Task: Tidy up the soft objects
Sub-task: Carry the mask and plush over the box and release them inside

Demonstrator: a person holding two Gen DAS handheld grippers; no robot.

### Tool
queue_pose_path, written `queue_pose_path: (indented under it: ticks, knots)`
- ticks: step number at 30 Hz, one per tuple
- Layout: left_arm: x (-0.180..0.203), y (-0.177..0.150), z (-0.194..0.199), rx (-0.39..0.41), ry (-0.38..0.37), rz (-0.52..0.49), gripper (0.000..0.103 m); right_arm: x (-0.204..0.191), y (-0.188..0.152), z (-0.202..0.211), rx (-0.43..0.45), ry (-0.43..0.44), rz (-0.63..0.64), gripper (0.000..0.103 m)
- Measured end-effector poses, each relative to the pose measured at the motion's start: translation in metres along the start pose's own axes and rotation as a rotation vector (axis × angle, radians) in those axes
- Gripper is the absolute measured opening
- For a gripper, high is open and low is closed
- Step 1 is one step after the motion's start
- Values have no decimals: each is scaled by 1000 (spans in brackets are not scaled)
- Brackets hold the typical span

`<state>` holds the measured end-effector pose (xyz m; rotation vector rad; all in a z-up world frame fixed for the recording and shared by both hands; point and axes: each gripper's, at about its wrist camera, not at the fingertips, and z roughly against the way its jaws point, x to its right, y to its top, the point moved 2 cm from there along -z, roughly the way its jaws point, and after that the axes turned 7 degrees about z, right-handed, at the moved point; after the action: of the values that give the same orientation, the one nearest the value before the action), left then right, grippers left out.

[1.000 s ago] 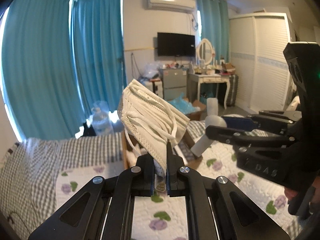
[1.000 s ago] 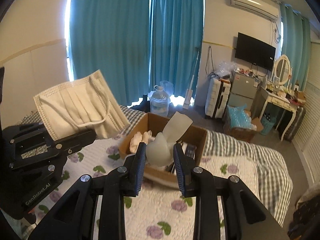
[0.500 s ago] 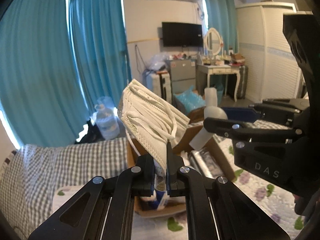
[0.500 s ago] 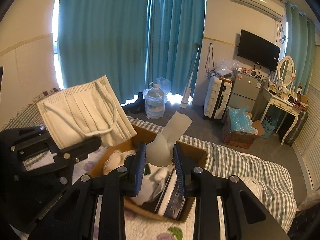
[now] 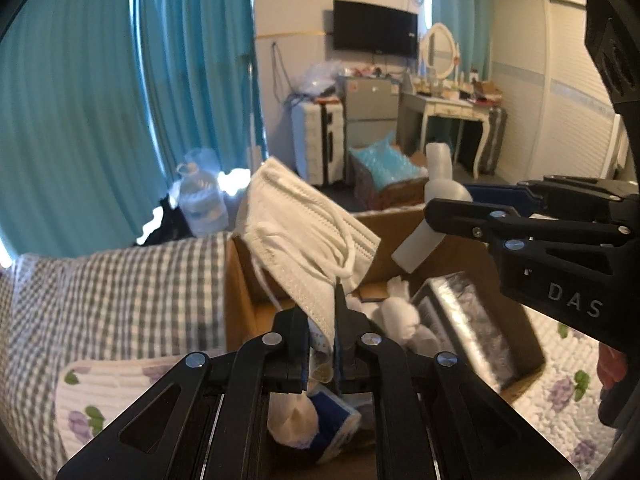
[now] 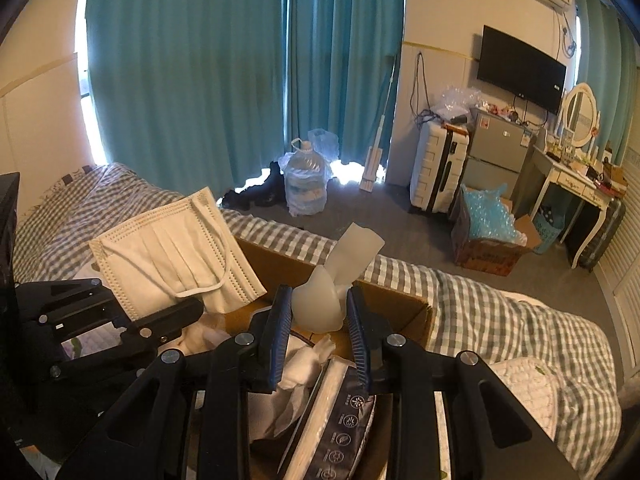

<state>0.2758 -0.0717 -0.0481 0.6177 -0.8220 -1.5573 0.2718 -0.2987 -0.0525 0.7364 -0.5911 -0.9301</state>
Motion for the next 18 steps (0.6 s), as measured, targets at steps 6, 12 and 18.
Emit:
queue_pose_path:
  ticks: [6, 12, 18]
  knots:
    - [7, -5, -10, -8, 37, -8, 56, 9, -13, -15, -6, 27, -38, 29]
    - [11, -9, 5, 50, 52, -24, 76, 15, -8, -9, 23, 15, -91, 55]
    - [2, -2, 32, 75, 75, -6, 76, 18, 8, 31, 83, -36, -120, 68]
